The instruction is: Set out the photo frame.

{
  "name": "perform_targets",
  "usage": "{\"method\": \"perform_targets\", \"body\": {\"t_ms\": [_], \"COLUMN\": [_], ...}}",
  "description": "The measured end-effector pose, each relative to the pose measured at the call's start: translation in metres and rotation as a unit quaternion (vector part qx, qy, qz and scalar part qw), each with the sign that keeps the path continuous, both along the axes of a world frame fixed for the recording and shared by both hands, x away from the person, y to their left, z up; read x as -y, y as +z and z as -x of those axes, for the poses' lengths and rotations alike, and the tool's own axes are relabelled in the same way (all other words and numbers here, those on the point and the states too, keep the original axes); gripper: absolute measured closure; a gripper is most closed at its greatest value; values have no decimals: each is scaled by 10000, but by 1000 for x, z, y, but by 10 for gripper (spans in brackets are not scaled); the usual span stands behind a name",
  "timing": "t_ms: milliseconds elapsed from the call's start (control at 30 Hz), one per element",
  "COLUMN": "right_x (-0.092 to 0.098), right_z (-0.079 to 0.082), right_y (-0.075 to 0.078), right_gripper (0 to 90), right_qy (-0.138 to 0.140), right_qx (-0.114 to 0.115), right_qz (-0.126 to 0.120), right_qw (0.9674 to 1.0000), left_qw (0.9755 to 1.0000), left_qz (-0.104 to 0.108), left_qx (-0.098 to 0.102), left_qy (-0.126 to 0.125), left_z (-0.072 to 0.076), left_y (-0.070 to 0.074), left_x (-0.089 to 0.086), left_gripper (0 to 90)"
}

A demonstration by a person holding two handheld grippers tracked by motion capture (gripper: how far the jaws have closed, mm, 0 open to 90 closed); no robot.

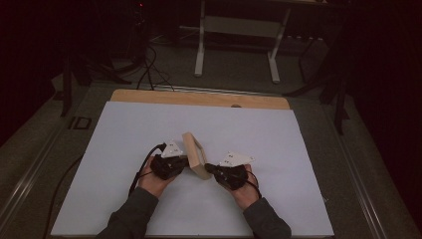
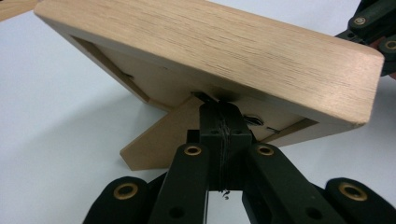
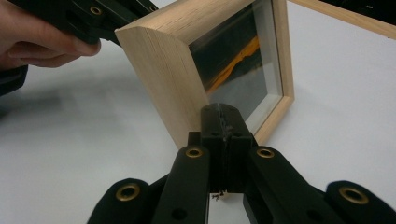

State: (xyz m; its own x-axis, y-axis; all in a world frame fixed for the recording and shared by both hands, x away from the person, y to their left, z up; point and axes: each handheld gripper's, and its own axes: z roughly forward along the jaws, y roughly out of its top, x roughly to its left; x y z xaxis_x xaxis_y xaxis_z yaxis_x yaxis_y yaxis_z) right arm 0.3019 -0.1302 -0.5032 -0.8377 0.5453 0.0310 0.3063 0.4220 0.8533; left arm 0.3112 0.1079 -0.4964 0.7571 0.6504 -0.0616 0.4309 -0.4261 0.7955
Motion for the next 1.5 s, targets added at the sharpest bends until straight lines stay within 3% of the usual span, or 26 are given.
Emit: {"method": "perform_targets", "body": {"t_ms": [667,1067,1367,1500], "right_x": [-8,-5,3,5], "right_z": [1,-1,-5,-5], "right_y": [-1,0,2,2], "right_gripper": [860,813,789,779], "right_qy": [81,42,-70,-89], "right_qx": [-10,-22,-64,-64], "right_qz": [-43,-78,-127,-138], "right_qw": [10000,10000,9999,9998], "left_qw": [9998,9988,9963,9956], "left_qz": [142,158,425,440], "left_qx": [-64,-91,-38,-20], "left_qy": [95,464,748,833], "left_z": [-7,-4,7,9], "left_y": [-5,-3,4,6], "left_x": [-5,-16,-29,-32], "left_gripper": [891,739,616,580]}}
